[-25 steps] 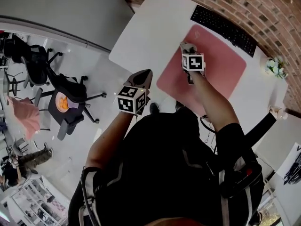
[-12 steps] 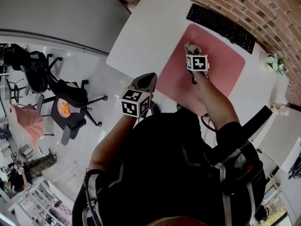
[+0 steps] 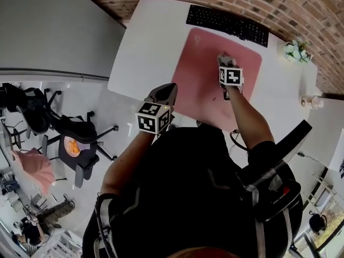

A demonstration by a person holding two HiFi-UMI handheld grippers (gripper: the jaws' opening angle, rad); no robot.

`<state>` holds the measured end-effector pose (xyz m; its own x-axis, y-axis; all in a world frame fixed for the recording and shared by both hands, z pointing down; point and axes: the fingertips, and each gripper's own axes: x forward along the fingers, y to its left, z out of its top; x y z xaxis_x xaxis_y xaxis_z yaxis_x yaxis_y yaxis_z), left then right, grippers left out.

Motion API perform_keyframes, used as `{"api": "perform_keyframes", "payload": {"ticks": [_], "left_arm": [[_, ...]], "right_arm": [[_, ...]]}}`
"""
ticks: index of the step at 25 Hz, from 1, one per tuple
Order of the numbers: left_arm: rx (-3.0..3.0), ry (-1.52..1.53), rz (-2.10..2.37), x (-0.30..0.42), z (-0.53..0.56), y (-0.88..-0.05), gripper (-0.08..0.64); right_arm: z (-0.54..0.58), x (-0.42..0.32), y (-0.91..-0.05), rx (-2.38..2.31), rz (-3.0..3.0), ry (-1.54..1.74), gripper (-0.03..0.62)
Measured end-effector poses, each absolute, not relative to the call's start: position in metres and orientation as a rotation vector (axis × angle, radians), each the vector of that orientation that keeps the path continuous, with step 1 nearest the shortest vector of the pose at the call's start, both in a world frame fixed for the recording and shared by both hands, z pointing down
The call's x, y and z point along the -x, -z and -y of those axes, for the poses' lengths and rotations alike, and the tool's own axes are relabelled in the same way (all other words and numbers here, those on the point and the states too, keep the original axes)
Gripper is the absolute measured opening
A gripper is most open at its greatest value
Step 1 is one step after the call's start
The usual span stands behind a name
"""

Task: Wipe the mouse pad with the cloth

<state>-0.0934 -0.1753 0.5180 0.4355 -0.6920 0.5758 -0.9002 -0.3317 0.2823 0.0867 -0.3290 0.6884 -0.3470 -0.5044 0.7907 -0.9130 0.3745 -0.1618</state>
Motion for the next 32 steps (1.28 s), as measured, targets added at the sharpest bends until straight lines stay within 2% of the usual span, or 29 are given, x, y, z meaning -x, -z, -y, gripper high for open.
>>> {"api": "perform_keyframes", "payload": {"ticks": [26, 29, 32], "left_arm": [[-2.223, -0.490, 1.191, 0.041, 0.192, -0.518, 0.005], [-2.217, -0.483, 1.214, 0.044, 0.192, -0.518, 0.005], [-2.209, -0.453, 1.258, 0.053, 0.197, -0.513, 0.005]], "right_arm": [[0.291, -0.256, -0.694, -1.521, 1.701, -0.951, 0.031], [0.294, -0.249, -0.682, -1.510, 1.730, -0.923, 0.030], [0.315, -0.201, -0.658, -1.417, 1.870, -0.853, 0.031]]}}
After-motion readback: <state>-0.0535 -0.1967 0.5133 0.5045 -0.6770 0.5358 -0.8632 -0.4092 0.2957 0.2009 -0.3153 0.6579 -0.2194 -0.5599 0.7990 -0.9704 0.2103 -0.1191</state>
